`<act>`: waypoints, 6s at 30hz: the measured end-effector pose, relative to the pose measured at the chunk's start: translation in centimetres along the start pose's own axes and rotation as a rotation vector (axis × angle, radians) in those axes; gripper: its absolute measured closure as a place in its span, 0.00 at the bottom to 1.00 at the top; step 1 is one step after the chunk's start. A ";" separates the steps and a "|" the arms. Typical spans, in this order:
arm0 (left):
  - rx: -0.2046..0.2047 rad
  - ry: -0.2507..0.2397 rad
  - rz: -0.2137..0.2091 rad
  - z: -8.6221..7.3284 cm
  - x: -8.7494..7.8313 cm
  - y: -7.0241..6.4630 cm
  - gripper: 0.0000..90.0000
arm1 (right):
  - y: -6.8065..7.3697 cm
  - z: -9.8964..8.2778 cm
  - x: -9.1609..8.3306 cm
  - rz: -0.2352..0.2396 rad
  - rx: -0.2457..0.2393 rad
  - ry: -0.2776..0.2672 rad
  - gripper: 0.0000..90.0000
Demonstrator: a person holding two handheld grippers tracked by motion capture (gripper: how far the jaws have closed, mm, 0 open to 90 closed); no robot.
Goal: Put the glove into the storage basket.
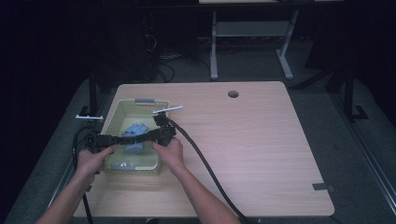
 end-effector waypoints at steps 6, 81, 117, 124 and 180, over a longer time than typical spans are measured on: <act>0.020 0.021 0.037 -0.1 0.3 0.1 0.82 | -0.2 -0.2 0.4 -0.027 -0.008 0.022 0.82; 0.197 0.138 0.336 2.0 3.3 -4.0 0.62 | -0.2 -1.1 -11.5 -0.145 -0.053 -0.112 0.64; 0.294 0.051 0.188 1.7 5.7 -9.8 0.49 | -2.1 -2.8 -18.7 -0.171 -0.027 -0.201 0.53; 0.302 0.029 0.164 1.7 6.0 -10.7 0.47 | -2.3 -3.2 -19.9 -0.184 -0.019 -0.212 0.52; 0.398 0.114 -0.009 -1.7 12.8 -17.2 0.44 | -7.2 -8.9 -29.3 -0.312 0.086 -0.319 0.42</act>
Point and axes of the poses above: each handheld gripper's, and its own axes: x roughly forward along the jaws, z roughly out of its top, y roughly to its left, the point moved 4 cm from there along x, roughly forward along the jaws, and after that the axes turned 3 degrees about z, right-handed, at the moved point
